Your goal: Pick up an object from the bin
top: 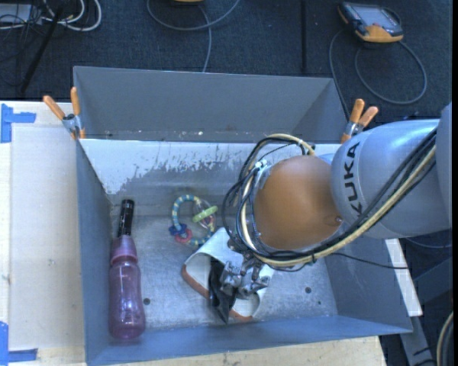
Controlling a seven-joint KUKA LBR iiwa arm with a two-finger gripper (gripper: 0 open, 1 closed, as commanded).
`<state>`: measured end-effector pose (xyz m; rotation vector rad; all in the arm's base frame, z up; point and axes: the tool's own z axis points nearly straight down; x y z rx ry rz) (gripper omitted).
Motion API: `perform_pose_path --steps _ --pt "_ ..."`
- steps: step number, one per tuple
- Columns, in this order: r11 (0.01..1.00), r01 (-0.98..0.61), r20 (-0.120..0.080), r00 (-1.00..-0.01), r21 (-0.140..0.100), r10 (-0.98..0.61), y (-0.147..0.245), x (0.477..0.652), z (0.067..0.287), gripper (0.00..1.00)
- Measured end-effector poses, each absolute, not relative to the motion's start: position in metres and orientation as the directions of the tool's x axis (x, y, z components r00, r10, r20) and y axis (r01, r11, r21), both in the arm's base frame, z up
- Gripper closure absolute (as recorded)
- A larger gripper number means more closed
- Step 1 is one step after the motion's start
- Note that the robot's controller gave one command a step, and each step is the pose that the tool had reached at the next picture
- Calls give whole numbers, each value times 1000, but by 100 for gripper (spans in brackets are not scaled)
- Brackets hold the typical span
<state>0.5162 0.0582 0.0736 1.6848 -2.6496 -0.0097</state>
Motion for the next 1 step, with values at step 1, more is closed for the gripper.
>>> perform_pose_path --steps 1 --pt "425 -905 -2 -425 6 -905 58 516 74 100"
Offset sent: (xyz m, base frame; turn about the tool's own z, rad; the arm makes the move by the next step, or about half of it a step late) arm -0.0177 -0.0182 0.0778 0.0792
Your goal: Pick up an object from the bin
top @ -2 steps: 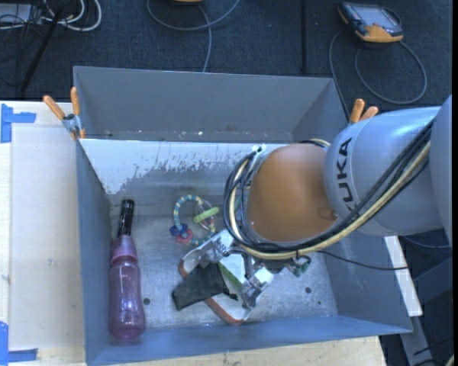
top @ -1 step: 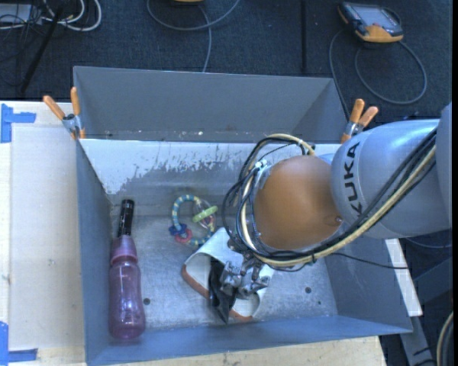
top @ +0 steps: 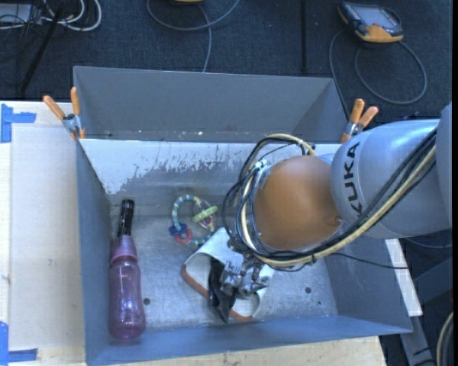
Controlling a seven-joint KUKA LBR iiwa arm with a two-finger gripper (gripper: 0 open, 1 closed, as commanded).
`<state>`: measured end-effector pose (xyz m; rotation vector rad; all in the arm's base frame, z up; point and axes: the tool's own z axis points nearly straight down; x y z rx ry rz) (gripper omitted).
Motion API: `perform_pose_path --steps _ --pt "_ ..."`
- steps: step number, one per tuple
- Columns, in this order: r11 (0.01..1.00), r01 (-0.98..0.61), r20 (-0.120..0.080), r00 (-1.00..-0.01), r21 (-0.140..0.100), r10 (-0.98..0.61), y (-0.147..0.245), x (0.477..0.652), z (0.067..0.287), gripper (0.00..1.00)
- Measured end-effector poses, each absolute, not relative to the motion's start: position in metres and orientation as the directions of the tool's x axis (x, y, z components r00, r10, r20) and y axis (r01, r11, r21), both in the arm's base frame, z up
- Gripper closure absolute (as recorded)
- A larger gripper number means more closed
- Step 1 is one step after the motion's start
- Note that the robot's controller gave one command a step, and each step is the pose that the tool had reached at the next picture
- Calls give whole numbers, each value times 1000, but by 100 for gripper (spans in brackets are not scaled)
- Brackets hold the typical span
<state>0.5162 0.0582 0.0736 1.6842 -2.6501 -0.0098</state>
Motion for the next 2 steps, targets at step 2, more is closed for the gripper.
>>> perform_pose_path --steps 2 --pt "497 -868 -1 -497 2 -868 40 498 151 100"
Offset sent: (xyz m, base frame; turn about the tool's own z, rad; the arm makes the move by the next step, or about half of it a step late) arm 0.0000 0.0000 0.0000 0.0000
